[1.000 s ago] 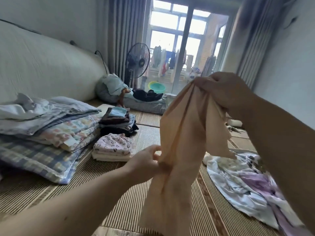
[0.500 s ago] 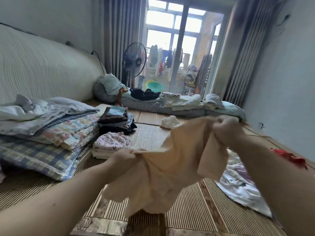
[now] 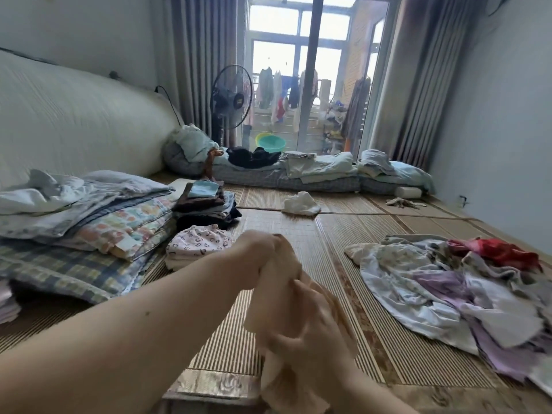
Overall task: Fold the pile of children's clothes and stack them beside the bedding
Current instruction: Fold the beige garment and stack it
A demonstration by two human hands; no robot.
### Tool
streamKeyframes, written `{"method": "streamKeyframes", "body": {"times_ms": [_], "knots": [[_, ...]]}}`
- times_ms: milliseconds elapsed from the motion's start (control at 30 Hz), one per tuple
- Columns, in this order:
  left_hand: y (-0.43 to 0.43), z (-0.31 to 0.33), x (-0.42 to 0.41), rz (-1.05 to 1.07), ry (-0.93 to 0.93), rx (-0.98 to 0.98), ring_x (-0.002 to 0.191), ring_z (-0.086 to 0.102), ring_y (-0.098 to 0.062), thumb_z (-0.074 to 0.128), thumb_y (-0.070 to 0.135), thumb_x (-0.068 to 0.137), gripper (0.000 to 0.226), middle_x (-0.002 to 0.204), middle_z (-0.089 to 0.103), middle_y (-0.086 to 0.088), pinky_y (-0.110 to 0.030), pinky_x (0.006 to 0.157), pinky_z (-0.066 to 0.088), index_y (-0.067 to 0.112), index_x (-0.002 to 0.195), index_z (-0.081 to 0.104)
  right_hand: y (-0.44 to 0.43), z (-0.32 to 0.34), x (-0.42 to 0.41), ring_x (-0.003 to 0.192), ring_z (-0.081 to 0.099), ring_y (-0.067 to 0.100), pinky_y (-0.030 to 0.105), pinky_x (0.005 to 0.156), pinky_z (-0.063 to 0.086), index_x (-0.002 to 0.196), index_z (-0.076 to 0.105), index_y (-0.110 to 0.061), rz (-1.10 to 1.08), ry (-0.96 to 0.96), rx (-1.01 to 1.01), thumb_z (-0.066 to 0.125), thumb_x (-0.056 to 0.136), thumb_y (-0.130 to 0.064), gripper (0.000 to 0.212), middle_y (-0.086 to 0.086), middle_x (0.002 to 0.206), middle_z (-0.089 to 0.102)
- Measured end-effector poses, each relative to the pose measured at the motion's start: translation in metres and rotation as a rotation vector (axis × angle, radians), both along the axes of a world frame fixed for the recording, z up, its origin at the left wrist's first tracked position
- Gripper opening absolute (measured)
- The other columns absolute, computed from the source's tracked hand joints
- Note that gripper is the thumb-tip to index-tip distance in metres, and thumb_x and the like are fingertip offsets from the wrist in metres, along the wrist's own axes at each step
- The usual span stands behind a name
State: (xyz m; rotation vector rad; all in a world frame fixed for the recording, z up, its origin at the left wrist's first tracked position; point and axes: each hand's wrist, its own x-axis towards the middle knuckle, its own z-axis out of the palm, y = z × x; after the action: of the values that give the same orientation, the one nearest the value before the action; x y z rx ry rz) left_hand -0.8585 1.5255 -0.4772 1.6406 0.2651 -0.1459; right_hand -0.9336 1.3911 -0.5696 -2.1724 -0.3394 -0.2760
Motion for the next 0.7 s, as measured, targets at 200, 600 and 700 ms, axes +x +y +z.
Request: {"method": "streamKeyframes", "body": {"times_ms": [200, 600, 700], "knots": [[-0.007, 0.018, 0.0, -0.011, -0.023, -0.2, 0.078, 0.059, -0.025, 0.04, 0.009, 0.098, 0.025, 0.08, 0.058, -0.013, -0.033, 0.073, 0.048, 0.002, 0.082, 0.057, -0.01, 0.008, 0.028, 0.088, 0.063, 0.013, 0.031, 0.08, 0.052, 0.107, 0.061, -0.034, -0.241, 0.023, -0.017, 0.055, 0.086, -0.038, 0.022, -0.011, 0.093, 0.068], [-0.005, 0.008, -0.041, -0.37, -0.335, 0.697, 0.132, 0.036, -0.025, 0.083, 0.06, 0.054, 0.095, 0.152, 0.022, 0.001, -0.043, 0.103, 0.04, 0.045, 0.137, 0.039, -0.028, 0.137, 0.06, 0.072, 0.06, 0.005, 0.014, 0.066, 0.047, 0.082, 0.07, -0.025, -0.004, -0.105, 0.14, 0.058, 0.086, -0.004, 0.025, -0.01, 0.081, 0.067], [-0.017, 0.011, -0.036, -0.29, -0.62, 0.59, 0.088, 0.061, -0.009, 0.072, 0.037, 0.074, 0.032, 0.1, 0.063, 0.009, -0.02, 0.071, 0.051, 0.037, 0.101, 0.055, -0.025, 0.152, 0.057, 0.061, 0.058, -0.003, 0.007, 0.054, 0.041, 0.091, 0.07, -0.02, 0.029, -0.129, 0.076, 0.059, 0.088, -0.008, 0.017, -0.009, 0.077, 0.066]]}}
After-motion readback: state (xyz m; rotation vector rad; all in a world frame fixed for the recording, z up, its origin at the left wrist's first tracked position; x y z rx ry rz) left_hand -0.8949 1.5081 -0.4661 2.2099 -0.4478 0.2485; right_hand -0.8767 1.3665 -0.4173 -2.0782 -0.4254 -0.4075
